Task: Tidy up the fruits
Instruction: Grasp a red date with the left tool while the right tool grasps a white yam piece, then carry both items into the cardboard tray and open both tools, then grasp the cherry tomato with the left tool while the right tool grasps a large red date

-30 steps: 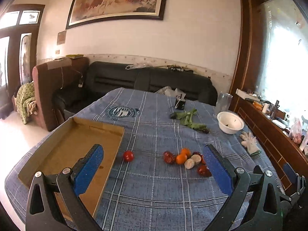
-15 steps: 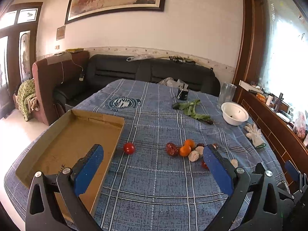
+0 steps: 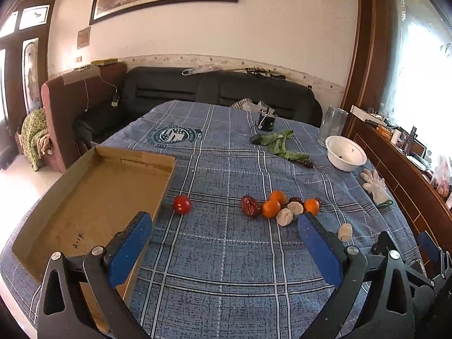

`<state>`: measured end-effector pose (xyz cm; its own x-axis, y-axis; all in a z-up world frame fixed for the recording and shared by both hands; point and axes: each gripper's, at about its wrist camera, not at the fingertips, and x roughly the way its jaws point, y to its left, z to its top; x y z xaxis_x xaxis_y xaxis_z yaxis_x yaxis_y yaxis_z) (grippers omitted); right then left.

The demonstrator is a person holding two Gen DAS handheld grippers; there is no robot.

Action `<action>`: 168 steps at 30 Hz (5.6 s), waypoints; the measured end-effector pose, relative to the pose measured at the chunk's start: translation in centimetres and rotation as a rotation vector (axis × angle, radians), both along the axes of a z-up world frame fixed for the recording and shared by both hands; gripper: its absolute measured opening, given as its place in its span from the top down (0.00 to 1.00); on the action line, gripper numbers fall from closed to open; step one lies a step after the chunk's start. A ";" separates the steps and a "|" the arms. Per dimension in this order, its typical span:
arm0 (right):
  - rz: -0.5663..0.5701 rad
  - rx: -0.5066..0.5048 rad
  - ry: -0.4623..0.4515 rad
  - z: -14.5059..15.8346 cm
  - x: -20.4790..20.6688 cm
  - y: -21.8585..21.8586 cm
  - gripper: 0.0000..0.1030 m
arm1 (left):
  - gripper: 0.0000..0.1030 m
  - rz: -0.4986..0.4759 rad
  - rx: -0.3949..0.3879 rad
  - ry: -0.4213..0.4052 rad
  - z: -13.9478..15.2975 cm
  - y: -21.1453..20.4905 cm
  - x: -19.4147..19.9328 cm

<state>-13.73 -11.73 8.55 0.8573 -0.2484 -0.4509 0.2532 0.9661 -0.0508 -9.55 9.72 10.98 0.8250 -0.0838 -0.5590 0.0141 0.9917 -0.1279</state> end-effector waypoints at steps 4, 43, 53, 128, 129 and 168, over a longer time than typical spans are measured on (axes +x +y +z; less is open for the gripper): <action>-0.008 -0.003 0.022 0.2 0.5 -1.5 0.00 | 0.00 0.040 -0.030 0.010 0.4 2.8 1.0; 0.185 0.335 0.399 -7.6 11.9 -5.8 0.61 | 0.73 -0.199 -0.150 0.372 -10.0 -2.6 16.8; 0.210 0.347 0.361 -5.9 10.1 -5.1 0.66 | 0.74 -0.211 -0.165 0.304 -7.6 -1.5 14.0; 0.641 0.218 0.464 -7.5 18.7 21.6 0.69 | 0.51 0.164 -0.156 0.151 -1.9 16.9 -0.5; 0.644 0.230 0.466 -7.4 18.5 21.2 0.69 | 0.51 0.160 -0.154 0.152 -1.8 16.6 -0.5; 0.374 0.469 0.355 -7.4 13.3 -1.1 0.45 | 0.46 -0.295 -0.036 0.332 -7.9 -3.5 3.6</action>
<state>-0.45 -12.87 1.11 0.6280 0.3242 -0.7075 -0.0550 0.9253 0.3752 -5.91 6.24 3.12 0.5389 -0.3129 -0.7821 0.2480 0.9462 -0.2077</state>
